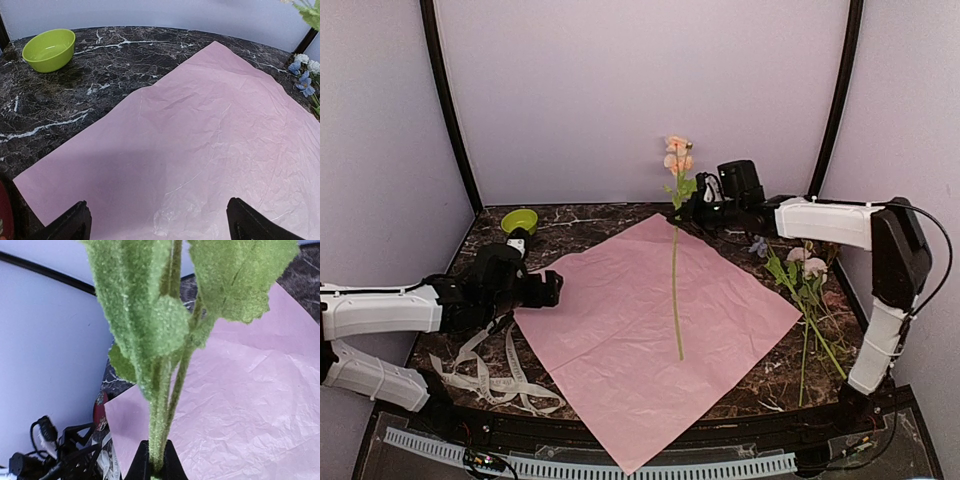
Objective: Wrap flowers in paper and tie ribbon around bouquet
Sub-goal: Place the fake flower on the flattened wrapping paper.
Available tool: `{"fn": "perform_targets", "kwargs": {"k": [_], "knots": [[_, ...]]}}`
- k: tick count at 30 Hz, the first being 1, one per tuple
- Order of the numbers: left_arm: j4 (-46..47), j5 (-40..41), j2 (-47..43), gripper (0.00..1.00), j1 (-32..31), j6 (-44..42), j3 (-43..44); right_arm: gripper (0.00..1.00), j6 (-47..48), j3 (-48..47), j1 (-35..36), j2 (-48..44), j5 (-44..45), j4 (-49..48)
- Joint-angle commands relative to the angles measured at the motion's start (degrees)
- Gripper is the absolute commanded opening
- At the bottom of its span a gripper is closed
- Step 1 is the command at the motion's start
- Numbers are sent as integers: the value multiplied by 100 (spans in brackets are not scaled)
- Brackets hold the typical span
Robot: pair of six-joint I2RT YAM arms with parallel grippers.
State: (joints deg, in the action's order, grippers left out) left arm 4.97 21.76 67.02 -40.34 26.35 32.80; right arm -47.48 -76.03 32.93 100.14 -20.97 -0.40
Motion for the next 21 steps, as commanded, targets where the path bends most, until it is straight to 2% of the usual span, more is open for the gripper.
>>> {"fn": "perform_targets", "kwargs": {"k": [1, 7, 9, 12, 15, 18, 21], "knots": [[-10, -225, 30, 97, -26, 249, -161, 0, -542, -688, 164, 912, 254, -110], [122, -348, 499, 96, -78, 321, -282, 0, -398, -1672, 452, 2201, 430, 422], [106, -396, 662, 96, -92, 366, -257, 3, -410, -1800, 460, 2459, 500, 512], [128, -469, 765, 96, -97, 407, -257, 16, -193, -2009, 452, 2705, 704, 852], [159, -439, 768, 96, -106, 364, -268, 36, 328, -2433, 445, 2818, 696, 1514], [171, -394, 747, 96, -111, 291, -257, 43, 1282, -2853, 395, 2693, 839, 2383], [171, -366, 705, 96, -108, 217, -245, 49, 2204, -2648, 255, 2147, 1152, 3035]]}}
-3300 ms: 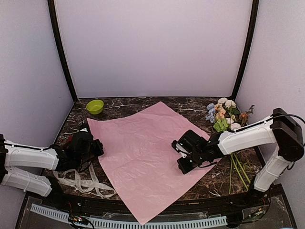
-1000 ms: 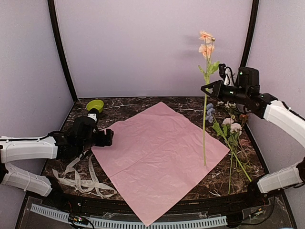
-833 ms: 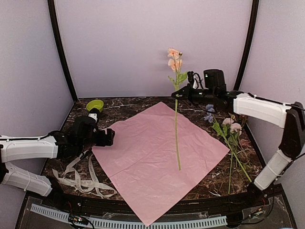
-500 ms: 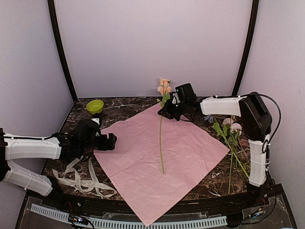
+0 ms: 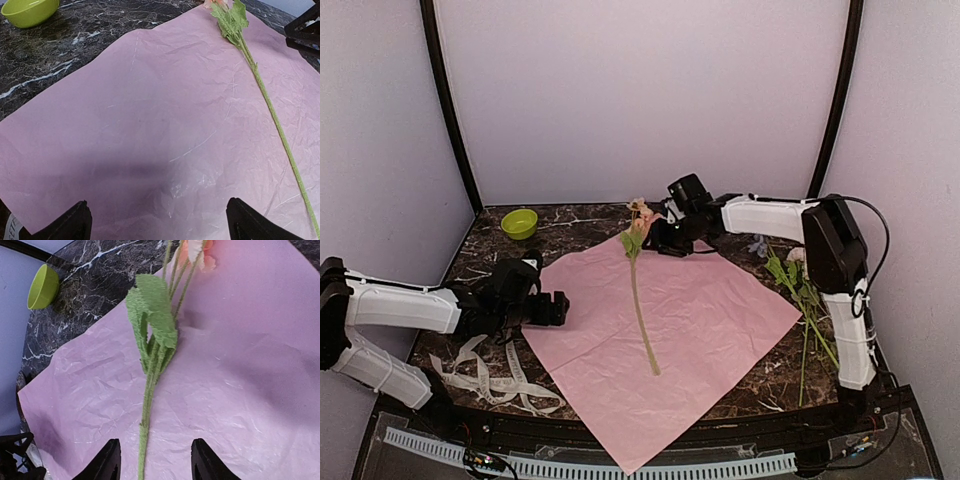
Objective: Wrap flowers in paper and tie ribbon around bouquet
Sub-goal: Place the fake flower on the flattened wrapping paper, then adjust the fake flower at the corner of the board.
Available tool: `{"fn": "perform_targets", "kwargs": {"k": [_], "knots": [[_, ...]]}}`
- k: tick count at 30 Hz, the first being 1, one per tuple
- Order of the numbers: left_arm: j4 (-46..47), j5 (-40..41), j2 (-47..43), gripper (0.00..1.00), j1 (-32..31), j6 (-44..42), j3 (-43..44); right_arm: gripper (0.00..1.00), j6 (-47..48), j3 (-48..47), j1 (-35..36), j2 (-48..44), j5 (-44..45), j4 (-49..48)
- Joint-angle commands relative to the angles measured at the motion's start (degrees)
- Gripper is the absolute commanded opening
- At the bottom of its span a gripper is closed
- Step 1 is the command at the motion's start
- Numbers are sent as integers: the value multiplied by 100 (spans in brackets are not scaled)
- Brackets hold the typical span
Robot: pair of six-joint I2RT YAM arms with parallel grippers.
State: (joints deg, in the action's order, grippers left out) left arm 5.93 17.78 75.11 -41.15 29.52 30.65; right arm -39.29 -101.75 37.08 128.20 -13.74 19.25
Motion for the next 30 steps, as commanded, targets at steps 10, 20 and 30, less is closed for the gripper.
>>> {"fn": "perform_targets", "kwargs": {"k": [10, 20, 30], "knots": [[151, 58, -98, 97, -38, -318, 60, 49, 2202, 2674, -1799, -3256, 1681, 2351], [211, 72, 39, 97, -69, -426, 78, 34, 2657, 4293, -4085, -4168, 1002, 2350], [342, 157, 4, 97, -69, -458, -93, 44, 2714, 4309, -4235, -3866, 1675, 2896]]}}
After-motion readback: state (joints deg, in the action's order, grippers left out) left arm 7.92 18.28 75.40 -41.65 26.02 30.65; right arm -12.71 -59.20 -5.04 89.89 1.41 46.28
